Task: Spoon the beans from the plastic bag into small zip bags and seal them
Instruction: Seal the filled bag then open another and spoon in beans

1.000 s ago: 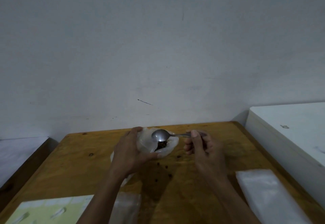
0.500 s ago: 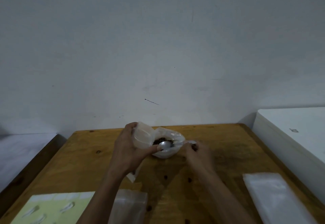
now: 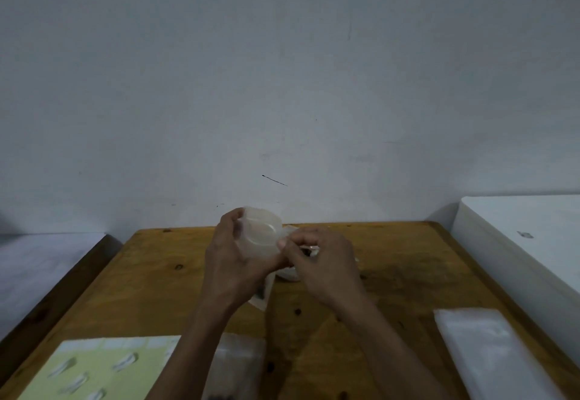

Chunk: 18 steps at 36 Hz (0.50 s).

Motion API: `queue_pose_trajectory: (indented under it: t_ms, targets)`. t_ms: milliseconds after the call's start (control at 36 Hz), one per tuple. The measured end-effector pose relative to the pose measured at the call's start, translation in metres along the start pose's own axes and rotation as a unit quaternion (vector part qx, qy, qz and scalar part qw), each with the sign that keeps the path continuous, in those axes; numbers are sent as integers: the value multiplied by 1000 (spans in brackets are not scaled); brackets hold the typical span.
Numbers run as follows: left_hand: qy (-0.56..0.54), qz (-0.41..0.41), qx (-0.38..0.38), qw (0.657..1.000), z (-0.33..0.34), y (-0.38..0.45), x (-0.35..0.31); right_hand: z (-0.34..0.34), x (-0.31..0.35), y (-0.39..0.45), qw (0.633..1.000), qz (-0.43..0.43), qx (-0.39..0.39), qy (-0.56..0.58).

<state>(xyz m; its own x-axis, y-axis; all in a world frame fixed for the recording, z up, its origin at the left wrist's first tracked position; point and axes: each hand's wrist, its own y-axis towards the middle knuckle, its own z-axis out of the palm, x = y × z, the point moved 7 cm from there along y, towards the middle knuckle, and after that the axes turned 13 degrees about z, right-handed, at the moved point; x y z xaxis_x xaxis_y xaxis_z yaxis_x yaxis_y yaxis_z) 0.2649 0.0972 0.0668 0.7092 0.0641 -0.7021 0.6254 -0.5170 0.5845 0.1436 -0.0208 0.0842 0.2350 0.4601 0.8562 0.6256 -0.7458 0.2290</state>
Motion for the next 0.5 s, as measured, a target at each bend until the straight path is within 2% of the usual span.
queue_pose_trajectory:
  t_ms: [111, 167, 250, 306, 417, 500]
  targets:
    - [-9, -14, 10, 1000, -6, -6, 1, -8, 2, 3, 999, -11, -28, -11]
    - [-90, -34, 4, 995, -8, -9, 5, -12, 0, 5, 999, -22, -46, -10]
    - [-242, -78, -43, 966, -15, -11, 10, -19, -2, 6, 998, -26, -47, 11]
    - [-274, -78, -51, 957, -18, -10, 10, -18, -3, 6, 999, -20, -13, 45]
    - [-300, -71, -19, 951, -17, -8, 5, -4, -7, 4, 975, 71, 99, 186]
    - [-314, -83, 15, 946, -12, -12, 3, 4, -5, 2, 967, 86, 107, 213]
